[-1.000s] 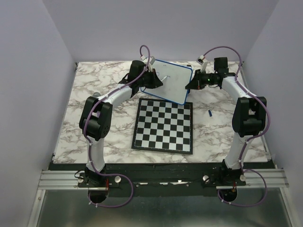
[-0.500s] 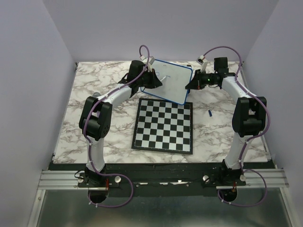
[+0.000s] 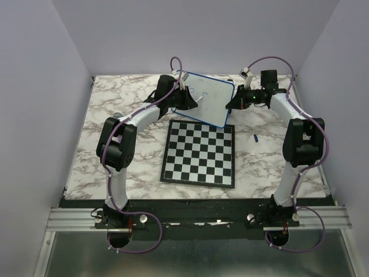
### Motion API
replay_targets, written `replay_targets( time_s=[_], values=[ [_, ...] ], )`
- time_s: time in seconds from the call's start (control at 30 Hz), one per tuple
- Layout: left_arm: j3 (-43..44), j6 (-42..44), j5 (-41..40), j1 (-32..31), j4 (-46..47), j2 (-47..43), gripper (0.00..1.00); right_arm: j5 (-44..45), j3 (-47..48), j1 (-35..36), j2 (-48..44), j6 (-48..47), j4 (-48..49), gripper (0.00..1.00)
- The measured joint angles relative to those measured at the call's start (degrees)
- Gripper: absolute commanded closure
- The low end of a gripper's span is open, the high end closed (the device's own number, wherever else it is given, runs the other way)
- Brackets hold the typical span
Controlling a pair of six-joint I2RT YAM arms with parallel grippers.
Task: Write a sentence on the whiteboard
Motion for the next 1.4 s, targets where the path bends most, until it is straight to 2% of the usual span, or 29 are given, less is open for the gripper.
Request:
replay_targets(
  time_s=[1.4],
  values=[
    [-0.79,2.78,3.39,1.14,-5.70,0.44,1.00,0.00,0.00,0.00,0.00,-0.02,0.02,1.00]
  ],
)
